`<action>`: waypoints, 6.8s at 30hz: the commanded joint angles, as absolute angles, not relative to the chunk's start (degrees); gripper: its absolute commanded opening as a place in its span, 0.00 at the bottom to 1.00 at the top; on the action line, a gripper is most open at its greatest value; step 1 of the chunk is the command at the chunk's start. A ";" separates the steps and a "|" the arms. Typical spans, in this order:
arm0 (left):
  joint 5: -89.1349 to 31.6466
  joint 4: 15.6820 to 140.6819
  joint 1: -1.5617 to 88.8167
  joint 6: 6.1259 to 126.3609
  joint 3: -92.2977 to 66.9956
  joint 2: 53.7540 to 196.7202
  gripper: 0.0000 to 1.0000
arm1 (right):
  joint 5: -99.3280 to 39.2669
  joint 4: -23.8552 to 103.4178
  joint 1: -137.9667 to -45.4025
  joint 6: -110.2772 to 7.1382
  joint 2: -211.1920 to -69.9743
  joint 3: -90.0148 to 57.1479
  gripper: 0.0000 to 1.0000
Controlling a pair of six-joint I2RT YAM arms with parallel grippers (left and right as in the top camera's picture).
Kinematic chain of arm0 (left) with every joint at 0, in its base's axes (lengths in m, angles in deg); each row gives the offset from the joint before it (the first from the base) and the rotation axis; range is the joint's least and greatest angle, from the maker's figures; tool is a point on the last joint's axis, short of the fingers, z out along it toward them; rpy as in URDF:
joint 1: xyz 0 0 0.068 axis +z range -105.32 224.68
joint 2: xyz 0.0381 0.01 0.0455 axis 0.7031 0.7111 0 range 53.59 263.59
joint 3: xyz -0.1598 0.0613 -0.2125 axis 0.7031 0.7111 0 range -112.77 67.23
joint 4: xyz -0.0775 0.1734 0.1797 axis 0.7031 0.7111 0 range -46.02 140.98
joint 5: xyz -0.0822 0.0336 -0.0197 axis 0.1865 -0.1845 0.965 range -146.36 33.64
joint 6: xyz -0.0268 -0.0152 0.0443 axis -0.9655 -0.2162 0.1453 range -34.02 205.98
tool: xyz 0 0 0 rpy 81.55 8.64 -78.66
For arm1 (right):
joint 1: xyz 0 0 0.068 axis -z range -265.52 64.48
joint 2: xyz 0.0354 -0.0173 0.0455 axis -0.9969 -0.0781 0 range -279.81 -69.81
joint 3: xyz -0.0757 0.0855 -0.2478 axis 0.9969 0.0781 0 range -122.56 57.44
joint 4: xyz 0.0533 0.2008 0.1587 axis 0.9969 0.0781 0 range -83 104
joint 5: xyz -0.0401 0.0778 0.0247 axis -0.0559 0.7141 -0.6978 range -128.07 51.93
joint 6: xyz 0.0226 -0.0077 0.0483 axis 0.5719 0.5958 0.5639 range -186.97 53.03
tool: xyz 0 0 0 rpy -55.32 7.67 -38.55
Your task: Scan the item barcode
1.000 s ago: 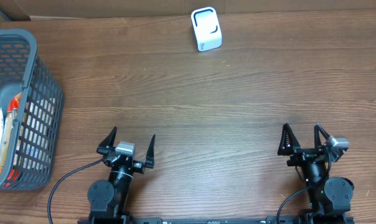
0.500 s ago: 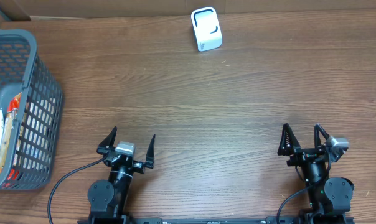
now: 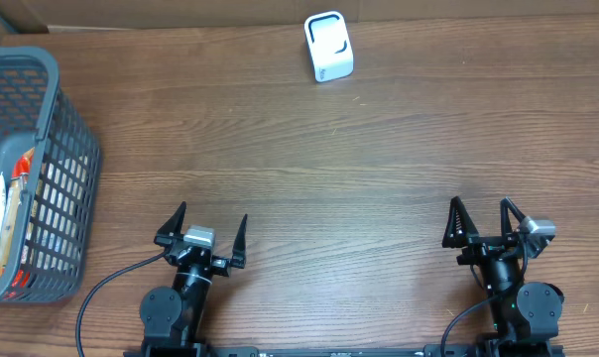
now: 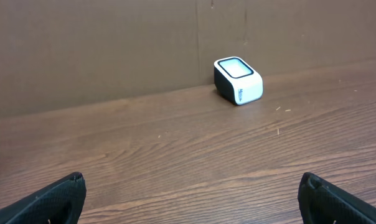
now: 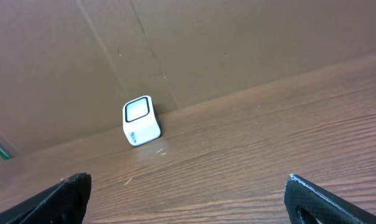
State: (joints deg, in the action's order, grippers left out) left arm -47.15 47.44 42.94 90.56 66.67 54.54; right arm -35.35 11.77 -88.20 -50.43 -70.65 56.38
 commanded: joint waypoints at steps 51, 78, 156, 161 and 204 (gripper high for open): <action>-47.98 44.01 43.27 90.93 66.95 53.91 1.00 | -35.24 11.57 -88.46 -50.32 -70.00 56.97 1.00; -54.93 77.12 45.82 96.09 1.56 95.06 1.00 | -35.24 11.57 -88.46 -50.32 -70.00 56.97 1.00; -59.32 89.78 93.49 100.79 -20.21 161.16 0.96 | -35.27 11.57 -88.46 -50.32 -70.00 56.97 1.00; -59.52 83.55 93.49 103.26 -17.44 161.18 0.97 | -35.27 11.57 -88.46 -50.32 -70.00 56.97 1.00; -64.22 88.12 90.15 99.00 -30.46 175.61 0.04 | -35.27 11.57 -88.46 -50.32 -70.00 56.97 1.00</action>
State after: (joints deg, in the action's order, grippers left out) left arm -66.45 83.64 91.53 103.91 -24.52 173.29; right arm -35.33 11.79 -88.20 -50.48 -70.54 56.38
